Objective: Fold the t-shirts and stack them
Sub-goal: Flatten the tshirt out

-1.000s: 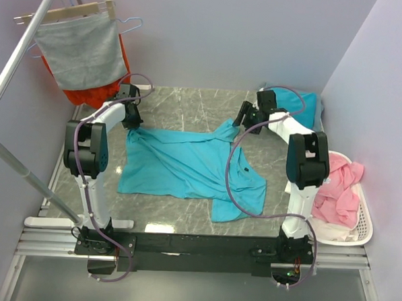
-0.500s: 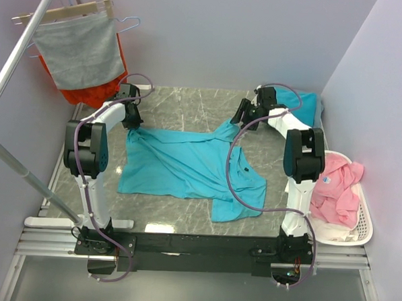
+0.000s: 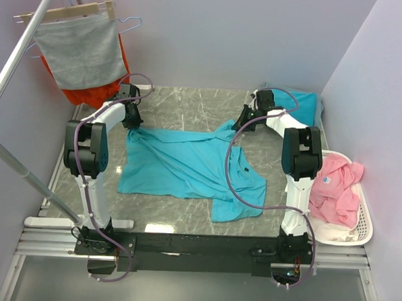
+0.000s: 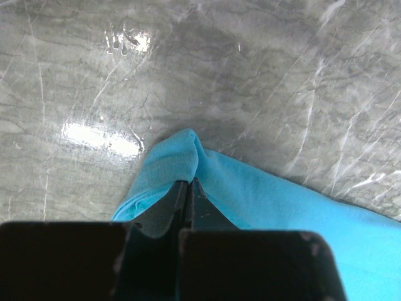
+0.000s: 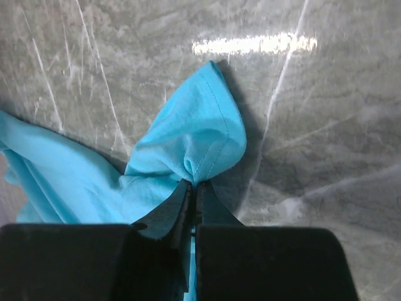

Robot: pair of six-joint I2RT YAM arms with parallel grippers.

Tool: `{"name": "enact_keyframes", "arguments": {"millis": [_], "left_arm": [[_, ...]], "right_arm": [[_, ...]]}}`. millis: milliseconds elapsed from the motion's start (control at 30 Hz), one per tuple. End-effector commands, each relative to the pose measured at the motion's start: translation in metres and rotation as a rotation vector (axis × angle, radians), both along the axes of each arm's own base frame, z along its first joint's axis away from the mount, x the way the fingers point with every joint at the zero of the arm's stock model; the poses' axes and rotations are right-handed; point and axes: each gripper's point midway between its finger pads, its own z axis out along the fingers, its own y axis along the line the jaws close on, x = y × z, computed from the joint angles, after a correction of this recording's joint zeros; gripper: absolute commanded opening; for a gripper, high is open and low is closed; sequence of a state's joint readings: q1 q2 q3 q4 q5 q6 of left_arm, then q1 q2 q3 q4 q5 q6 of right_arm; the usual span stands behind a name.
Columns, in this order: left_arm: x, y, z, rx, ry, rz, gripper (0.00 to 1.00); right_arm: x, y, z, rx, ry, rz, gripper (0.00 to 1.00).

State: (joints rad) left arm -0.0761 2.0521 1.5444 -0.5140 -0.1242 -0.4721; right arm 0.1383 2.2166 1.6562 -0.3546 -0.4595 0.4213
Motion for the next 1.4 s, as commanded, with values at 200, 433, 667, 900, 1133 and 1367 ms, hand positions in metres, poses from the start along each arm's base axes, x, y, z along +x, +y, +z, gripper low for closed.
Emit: {"name": "enact_keyframes", "arguments": {"millis": [200,433,667,900,1133,1367], "left_arm": [[0.017,-0.007,0.038,-0.027,-0.103,-0.028,0.01],[0.029,-0.021,0.040,-0.091,-0.136,-0.064,0.01],[0.037,-0.001,0.039,-0.015,-0.130,-0.009,0.01],[0.020,0.039,0.045,0.093,-0.110,0.115,0.01],[0.004,0.071,0.047,0.180,-0.095,0.202,0.01],[-0.003,0.078,0.032,0.197,-0.038,0.221,0.01]], "right_arm": [[0.010,-0.067,0.151,-0.200,-0.374,-0.187,0.00],[0.019,-0.070,0.191,-0.211,-0.444,-0.204,0.00],[0.058,-0.030,0.174,-0.037,-0.372,-0.106,0.00],[0.065,0.008,0.109,0.048,-0.212,-0.015,0.02],[0.063,0.004,0.090,0.015,-0.193,-0.023,0.62],[0.034,-0.059,0.084,-0.245,-0.183,-0.160,0.71]]}}
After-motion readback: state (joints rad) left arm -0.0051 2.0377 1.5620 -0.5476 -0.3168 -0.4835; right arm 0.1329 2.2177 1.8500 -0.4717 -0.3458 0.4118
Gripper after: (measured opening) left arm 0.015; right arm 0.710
